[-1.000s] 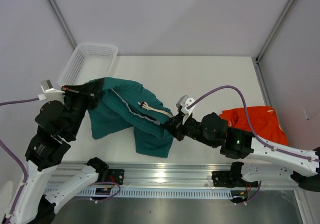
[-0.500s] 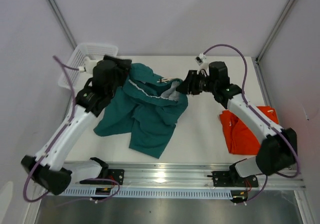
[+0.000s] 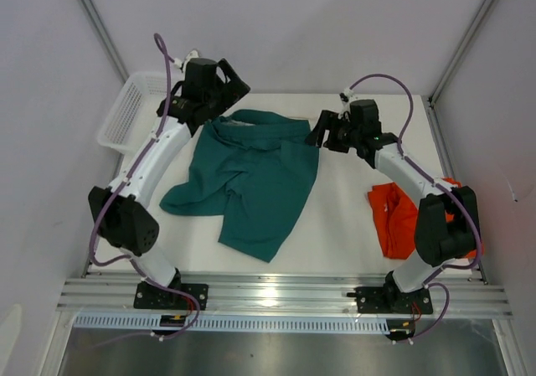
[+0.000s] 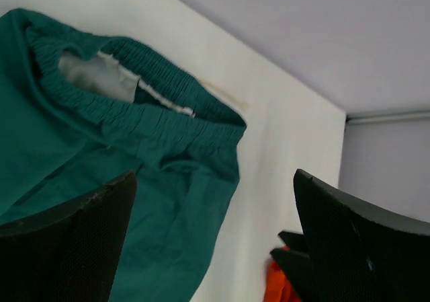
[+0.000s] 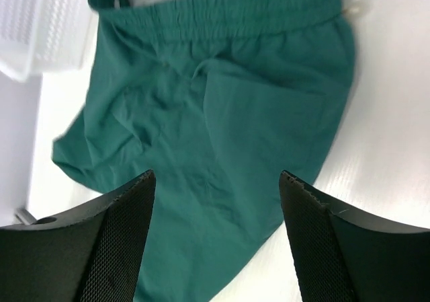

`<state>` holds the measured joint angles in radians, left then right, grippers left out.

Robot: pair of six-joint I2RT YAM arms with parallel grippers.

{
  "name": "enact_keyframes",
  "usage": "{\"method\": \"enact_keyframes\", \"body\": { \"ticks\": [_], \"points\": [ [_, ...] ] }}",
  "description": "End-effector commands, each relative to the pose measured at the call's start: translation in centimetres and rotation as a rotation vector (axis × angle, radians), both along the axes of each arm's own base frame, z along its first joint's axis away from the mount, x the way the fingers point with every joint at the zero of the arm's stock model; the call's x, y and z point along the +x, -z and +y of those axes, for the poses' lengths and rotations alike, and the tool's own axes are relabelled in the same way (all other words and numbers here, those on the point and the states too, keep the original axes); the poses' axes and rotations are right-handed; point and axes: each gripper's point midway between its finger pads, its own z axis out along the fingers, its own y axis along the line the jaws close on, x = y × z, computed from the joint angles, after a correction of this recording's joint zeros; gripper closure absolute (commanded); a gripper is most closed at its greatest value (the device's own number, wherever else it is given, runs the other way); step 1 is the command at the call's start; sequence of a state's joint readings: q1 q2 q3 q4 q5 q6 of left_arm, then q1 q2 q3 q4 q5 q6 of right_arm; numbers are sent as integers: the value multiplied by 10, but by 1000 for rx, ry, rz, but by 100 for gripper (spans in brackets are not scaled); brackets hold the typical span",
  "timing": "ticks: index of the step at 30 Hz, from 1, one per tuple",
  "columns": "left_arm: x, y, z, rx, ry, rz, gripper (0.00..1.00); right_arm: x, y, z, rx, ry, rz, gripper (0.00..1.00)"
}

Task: Fold and stack the shorts
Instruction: Flatten the shorts out

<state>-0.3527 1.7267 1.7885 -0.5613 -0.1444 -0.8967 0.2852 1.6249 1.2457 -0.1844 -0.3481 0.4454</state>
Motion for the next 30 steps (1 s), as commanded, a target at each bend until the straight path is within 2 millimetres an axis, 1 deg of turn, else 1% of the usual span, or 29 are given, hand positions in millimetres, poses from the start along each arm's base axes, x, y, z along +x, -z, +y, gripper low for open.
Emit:
{"method": "enact_keyframes", "body": {
  "ticks": [1,2,3,4,5,6,7,8,9,10,11,12,13,14,15,16,17,18,19,20,21,22,24,25,26,27,28,29,30],
  "points": [
    [-47,-37,4,112,151,-136,1,2,-12,12,-120,-34,-79,25],
    [-58,-25,0,148,193,-130,1,7,-1,14,-139,-31,-59,26],
    [-74,-26,1,154,213,-146,1,12,2,15,-146,-28,-55,27],
    [-82,-27,0,165,226,-157,1,22,-2,16,-149,-15,-73,30],
    [-95,-15,-6,195,257,-140,1,30,0,14,-154,2,-73,31],
    [-101,-4,-2,230,242,-123,1,39,16,13,-176,11,-51,32],
    [-112,-11,-3,237,249,-143,1,48,17,12,-185,20,-61,33],
    [-125,3,-10,271,287,-111,1,62,9,11,-187,35,-89,34],
    [-134,18,-10,294,299,-77,1,72,27,10,-211,43,-69,34],
    [-144,21,-15,318,307,-74,1,81,33,6,-245,49,-71,36],
    [-152,25,-16,334,316,-61,1,96,25,4,-249,62,-95,38],
    [-158,44,-13,372,308,-27,1,102,49,2,-278,60,-46,41],
    [-168,44,-18,374,326,-34,1,109,54,1,-290,59,-46,47],
    [-176,63,-16,393,333,2,1,119,49,0,-283,59,-63,48],
    [-181,67,-15,395,337,6,1,125,63,3,-283,42,-54,49],
    [-186,70,-18,389,348,9,1,129,66,4,-280,31,-59,49],
    [-192,68,-17,366,351,-2,1,133,69,5,-285,17,-68,49],
    [-199,83,-15,369,365,19,1,140,67,7,-284,12,-87,49],
    [-203,85,-16,359,372,18,1,145,80,6,-295,6,-77,47],
    [-207,81,-15,342,377,7,1,148,84,6,-304,4,-77,46],
    [-212,88,-11,349,380,24,1,155,81,5,-296,4,-92,44],
    [-217,93,-9,353,382,36,1,157,91,5,-286,-9,-84,43],
    [-224,91,-4,348,383,23,1,164,91,9,-254,-33,-110,41],
    [-227,89,-4,340,387,11,1,165,98,9,-246,-45,-104,39],
    [-230,97,-1,346,392,19,1,167,99,11,-235,-67,-113,38],
    [-233,93,1,335,390,4,1,164,98,20,-203,-112,-118,36],
    [-235,91,1,332,392,0,1,167,95,21,-190,-123,-129,34],
    [-238,97,4,337,392,9,1,168,103,23,-181,-134,-119,34],
    [-239,96,5,333,390,6,1,168,104,25,-175,-142,-115,34]
  ]
}}
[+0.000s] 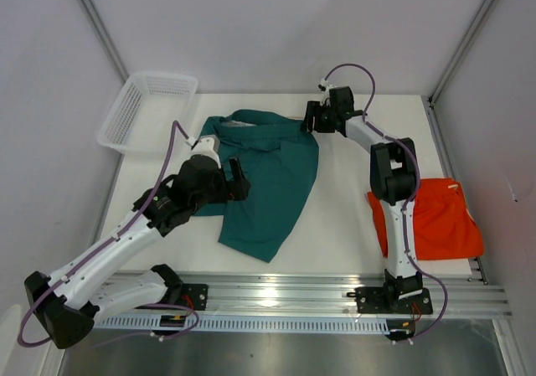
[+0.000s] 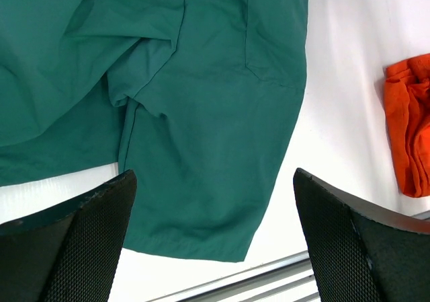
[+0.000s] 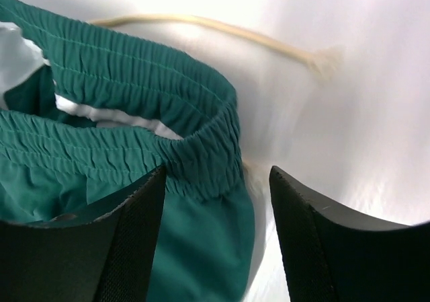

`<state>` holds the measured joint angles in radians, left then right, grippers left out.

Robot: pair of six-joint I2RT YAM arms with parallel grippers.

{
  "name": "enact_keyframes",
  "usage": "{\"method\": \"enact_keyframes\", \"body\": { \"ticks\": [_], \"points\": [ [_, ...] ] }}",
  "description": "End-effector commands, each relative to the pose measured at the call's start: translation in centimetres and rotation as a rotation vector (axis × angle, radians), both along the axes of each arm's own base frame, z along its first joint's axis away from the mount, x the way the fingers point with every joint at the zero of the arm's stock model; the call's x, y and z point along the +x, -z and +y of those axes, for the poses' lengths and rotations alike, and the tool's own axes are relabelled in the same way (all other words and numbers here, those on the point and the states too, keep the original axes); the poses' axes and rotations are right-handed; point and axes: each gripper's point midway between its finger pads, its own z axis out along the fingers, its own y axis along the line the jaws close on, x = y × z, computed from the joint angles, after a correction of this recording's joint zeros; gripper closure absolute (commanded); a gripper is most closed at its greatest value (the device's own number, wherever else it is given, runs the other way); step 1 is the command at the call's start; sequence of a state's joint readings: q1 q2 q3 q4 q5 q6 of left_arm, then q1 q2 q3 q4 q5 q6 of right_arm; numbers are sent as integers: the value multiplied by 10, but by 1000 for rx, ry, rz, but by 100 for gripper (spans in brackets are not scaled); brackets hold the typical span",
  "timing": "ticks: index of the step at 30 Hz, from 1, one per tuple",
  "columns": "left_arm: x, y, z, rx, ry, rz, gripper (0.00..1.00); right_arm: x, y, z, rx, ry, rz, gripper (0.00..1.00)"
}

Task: Fold and stack the shorts
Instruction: Flatten the shorts out

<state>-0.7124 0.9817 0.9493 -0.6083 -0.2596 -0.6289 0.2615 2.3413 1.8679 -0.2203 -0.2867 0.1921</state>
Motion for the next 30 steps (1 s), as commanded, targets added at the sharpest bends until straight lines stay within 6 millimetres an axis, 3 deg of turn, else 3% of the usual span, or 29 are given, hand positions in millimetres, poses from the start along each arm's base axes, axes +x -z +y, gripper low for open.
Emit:
{"method": "enact_keyframes", "body": {
  "ticks": [1,3,11,12,15,17,18,19,20,22,24,30],
  "points": [
    [-5,0,4,-9,-10,-11,1,21,-26,15,74,-84,-96,35],
    [-7,4,5,-4,-8,-4,1,23,-17,15,100,-81,-73,41],
    [-11,13,-5,1,53,5,1,31,-19,24,262,-120,-40,63],
    [-13,14,-11,2,89,3,1,31,-18,25,264,-121,-35,77],
    [-20,22,-33,42,182,5,1,31,-29,18,262,-70,-37,100],
    [-22,34,-45,84,223,21,1,33,-40,6,282,8,-38,100],
    [-29,35,-58,100,274,6,1,29,-24,-13,265,96,-5,100],
    [-31,39,-63,117,294,5,1,28,-51,-25,286,148,-40,100],
    [-30,47,-67,152,299,10,1,28,-61,-36,329,224,-42,100],
    [-37,56,-76,194,336,7,1,18,-67,-76,313,402,-36,100],
    [-43,71,-84,238,374,20,1,2,-57,-105,273,555,43,100],
    [-66,106,-109,349,495,14,1,-45,-52,-112,203,619,122,100]
  ]
}}
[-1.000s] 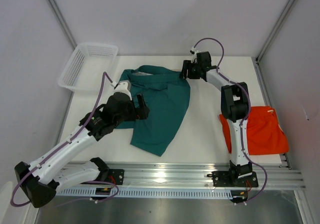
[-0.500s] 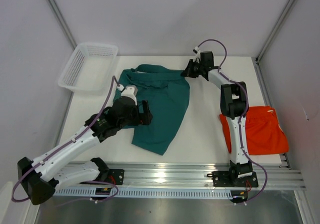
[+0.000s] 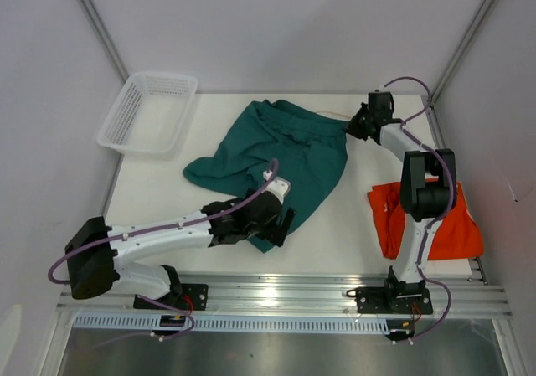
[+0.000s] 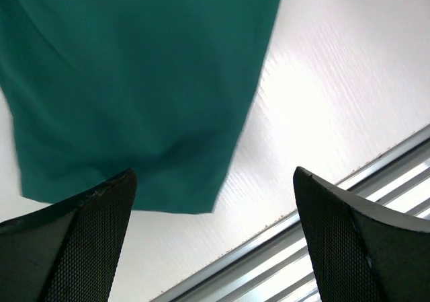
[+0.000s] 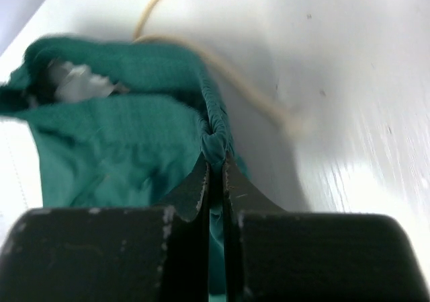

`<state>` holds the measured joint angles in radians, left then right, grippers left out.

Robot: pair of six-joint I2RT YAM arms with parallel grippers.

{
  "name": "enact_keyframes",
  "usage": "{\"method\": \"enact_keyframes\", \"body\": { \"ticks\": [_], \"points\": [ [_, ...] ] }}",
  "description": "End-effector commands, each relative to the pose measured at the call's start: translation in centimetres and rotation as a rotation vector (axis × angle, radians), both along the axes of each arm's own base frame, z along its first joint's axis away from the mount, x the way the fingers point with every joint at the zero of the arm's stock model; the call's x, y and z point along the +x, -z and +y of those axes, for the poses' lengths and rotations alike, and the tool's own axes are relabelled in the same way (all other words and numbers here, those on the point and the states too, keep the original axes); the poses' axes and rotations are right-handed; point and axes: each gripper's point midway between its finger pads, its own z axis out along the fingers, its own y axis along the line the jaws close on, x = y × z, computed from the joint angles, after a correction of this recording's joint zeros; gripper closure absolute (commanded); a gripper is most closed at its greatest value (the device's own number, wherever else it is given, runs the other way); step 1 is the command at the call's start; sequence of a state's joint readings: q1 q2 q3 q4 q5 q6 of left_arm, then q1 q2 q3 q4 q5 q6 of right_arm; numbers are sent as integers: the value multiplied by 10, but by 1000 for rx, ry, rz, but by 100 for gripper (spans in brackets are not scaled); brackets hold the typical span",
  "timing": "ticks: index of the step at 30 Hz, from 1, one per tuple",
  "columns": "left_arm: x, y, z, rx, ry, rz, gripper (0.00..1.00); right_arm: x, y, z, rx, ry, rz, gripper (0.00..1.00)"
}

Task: Fold and stack the shorts
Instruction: Flatten the shorts out

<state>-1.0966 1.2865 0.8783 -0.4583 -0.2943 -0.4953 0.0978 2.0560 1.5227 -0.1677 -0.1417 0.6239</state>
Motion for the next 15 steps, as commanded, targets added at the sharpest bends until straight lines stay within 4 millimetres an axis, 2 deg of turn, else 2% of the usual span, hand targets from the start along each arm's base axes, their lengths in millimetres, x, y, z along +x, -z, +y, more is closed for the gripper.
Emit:
{"method": "enact_keyframes", "body": {
  "ticks": [1,2,3,5,6,8,11,15],
  "points": [
    [-5,15,-13,79,70,-58,1,-27,-10,0,-18,68,14,100],
    [-13,20,-14,112,93,-57,2,-32,-18,-1,-19,69,-3,100],
    [-11,22,-12,146,77,-84,5,-36,-18,-1,-26,64,-7,100],
    [-18,35,-10,222,94,-99,7,-50,-8,-2,-31,63,14,100],
    [-18,39,-7,252,85,-112,7,-53,-12,-2,-29,60,7,100],
    [-20,53,-5,319,85,-111,12,-62,-5,-2,-42,54,20,100],
    [-13,66,0,400,53,-129,21,-69,-6,-2,-50,54,10,100],
    [-4,70,7,464,8,-157,22,-70,-2,-2,-52,47,14,100]
  ]
}}
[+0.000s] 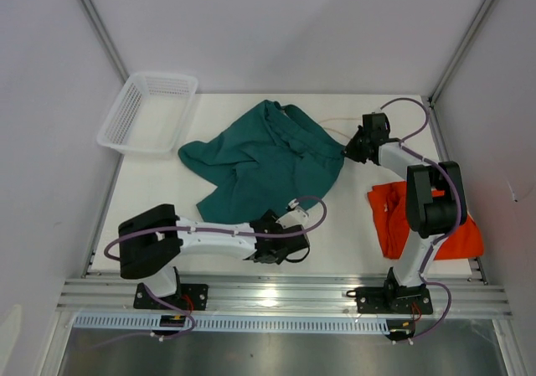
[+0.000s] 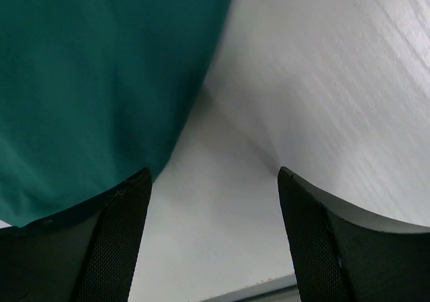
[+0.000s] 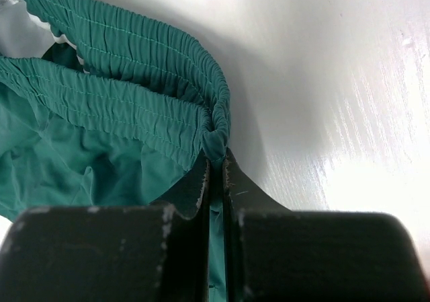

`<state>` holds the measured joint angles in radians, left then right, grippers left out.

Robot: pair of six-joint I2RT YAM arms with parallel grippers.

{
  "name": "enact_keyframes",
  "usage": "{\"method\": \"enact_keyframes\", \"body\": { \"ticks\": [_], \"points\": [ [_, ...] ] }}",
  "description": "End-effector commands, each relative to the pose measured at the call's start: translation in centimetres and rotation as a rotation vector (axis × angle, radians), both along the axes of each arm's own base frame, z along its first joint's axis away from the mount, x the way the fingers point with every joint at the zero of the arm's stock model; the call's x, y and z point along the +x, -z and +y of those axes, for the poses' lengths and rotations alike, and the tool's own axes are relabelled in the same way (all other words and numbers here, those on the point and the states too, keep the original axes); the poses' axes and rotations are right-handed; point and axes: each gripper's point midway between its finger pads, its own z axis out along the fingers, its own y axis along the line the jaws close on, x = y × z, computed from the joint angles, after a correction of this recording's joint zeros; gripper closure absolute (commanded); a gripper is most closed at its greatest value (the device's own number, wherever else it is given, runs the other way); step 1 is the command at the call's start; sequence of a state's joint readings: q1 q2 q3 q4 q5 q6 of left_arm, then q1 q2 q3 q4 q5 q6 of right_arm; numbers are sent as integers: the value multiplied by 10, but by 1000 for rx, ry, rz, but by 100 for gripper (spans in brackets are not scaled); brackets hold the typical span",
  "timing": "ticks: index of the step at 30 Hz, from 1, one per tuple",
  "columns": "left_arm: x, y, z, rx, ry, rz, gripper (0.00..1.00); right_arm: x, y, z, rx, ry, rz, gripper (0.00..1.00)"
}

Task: Fold and stack the shorts
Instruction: Flatten the shorts out

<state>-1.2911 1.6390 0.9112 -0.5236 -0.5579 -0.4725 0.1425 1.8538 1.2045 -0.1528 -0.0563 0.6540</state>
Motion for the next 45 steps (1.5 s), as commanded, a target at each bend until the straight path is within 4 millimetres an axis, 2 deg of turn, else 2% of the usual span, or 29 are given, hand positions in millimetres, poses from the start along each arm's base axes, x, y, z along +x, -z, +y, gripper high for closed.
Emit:
{"method": "enact_keyframes", "body": {
  "ticks": [1,5,10,11,14,15,17,21,26,30,31,32,33,37,40,41,44,45],
  "points": [
    [22,-19,-2,11,-66,-109,22,8,-26,1,-1,-1,-82,100],
    [31,-25,6,27,-114,-151,23,8,-21,4,1,-10,-79,100],
    [33,-33,19,34,-128,-177,26,9,-20,3,-4,-11,-79,100],
    [36,-35,22,38,-132,-180,29,9,-20,3,-4,-13,-80,100],
    [42,-29,40,57,-170,-159,34,9,-19,3,-2,-15,-78,100],
    [39,-22,49,67,-175,-138,35,9,-19,4,0,-17,-81,100],
    [41,-25,52,29,-186,-122,38,9,-17,2,-3,-13,-77,100],
    [30,-16,54,-28,-174,-59,40,9,-16,2,-1,-13,-77,100],
    [23,-1,64,-4,-212,-24,43,9,-16,3,3,-11,-77,100],
    [20,11,66,-10,-224,32,62,9,-18,2,1,-10,-82,100],
    [20,13,71,-2,-257,55,80,8,-17,1,-1,-10,-80,100],
    [19,13,73,2,-275,67,93,9,-18,1,-1,-9,-83,100],
    [18,13,72,-1,-281,77,100,8,-18,0,-2,-5,-81,100],
    [10,4,53,-106,-227,133,100,8,-19,0,3,-4,-82,100],
    [-6,-12,22,-269,-117,230,100,8,-18,-2,1,-2,-81,100],
    [-17,-20,6,-348,-63,292,100,8,-18,-2,1,-2,-79,100],
    [-40,-66,-30,-561,100,388,100,8,-18,-2,6,0,-80,100],
    [-42,-79,-34,-604,122,394,100,8,-18,-2,5,-1,-82,100]
  ]
}}
